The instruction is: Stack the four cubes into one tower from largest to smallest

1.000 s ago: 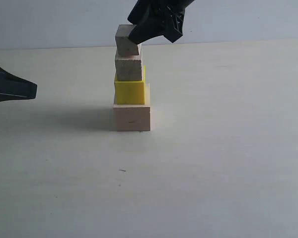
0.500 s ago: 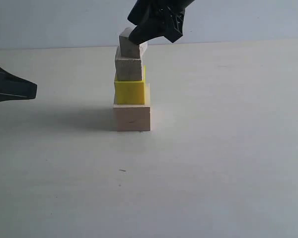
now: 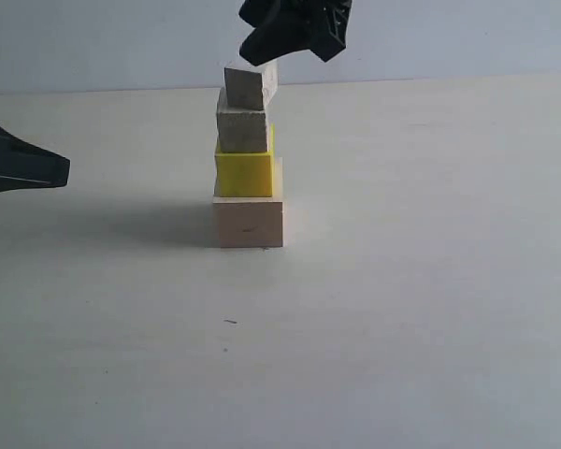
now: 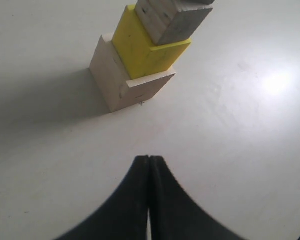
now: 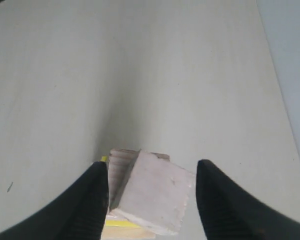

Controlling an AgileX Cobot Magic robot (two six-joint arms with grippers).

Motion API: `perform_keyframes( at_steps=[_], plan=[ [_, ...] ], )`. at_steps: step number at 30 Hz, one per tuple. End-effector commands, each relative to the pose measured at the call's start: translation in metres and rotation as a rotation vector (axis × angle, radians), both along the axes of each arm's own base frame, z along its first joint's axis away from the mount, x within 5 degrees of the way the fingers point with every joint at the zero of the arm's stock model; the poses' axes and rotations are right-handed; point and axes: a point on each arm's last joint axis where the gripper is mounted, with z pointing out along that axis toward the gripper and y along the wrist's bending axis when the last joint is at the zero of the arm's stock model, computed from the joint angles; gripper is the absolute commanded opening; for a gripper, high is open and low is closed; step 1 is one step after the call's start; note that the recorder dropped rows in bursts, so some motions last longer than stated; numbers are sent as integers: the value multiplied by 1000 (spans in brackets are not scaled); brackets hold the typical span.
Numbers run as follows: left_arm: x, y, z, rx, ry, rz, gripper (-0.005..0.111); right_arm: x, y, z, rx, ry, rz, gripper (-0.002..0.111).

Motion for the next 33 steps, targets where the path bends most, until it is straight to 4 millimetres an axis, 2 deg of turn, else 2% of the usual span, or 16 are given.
perform_keyframes(
  at_steps=[1, 8, 12, 15, 18, 26, 33],
  plan=[
    [-2, 0, 1, -10, 3, 2, 0, 0, -7, 17, -9, -18, -130, 45],
    [-2, 0, 1, -10, 3, 2, 0, 9, -19, 12, -99, 25, -361, 0],
    [0, 0, -1, -9, 9, 5, 0, 22, -25, -6, -148, 108, -562, 0],
    [4, 0, -6, -11, 37, 8, 0, 24, -18, -22, -114, 231, -578, 0],
    [4, 0, -7, -9, 42, 8, 0, 26, -14, -31, -111, 277, -569, 0],
    [6, 0, -7, -5, 33, 20, 0, 31, -11, -45, -117, 313, -578, 0],
    [6, 1, -7, -4, 32, 21, 0, 29, -10, -45, -110, 349, -581, 0]
  ],
)
